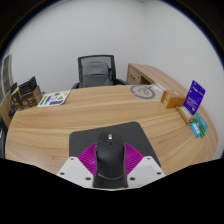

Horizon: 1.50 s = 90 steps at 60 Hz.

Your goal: Arrange mouse

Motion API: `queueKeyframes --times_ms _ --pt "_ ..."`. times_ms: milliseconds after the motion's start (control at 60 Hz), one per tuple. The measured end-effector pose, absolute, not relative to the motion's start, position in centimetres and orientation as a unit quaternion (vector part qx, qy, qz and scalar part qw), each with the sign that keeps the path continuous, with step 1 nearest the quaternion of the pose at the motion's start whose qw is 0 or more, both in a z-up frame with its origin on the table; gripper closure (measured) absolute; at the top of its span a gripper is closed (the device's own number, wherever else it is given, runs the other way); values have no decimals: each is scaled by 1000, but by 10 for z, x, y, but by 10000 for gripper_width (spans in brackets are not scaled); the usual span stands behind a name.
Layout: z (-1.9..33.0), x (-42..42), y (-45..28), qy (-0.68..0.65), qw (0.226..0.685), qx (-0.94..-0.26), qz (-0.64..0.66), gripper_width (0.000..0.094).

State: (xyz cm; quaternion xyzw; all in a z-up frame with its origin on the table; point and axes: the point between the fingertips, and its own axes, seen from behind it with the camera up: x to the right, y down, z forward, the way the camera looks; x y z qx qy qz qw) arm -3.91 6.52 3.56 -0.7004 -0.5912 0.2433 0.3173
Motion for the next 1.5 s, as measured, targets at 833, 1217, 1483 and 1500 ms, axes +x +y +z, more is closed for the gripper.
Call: queueKeyframes --times_ms 833,1217,1483,1500 --pt "195 84 42 -568 357 -699 247 76" --pt "284 268 -16 -563 374 -690 259 79" --pt "277 320 -28 -558 358 -702 260 76" --pt "278 321 -28 -558 357 -702 260 77"
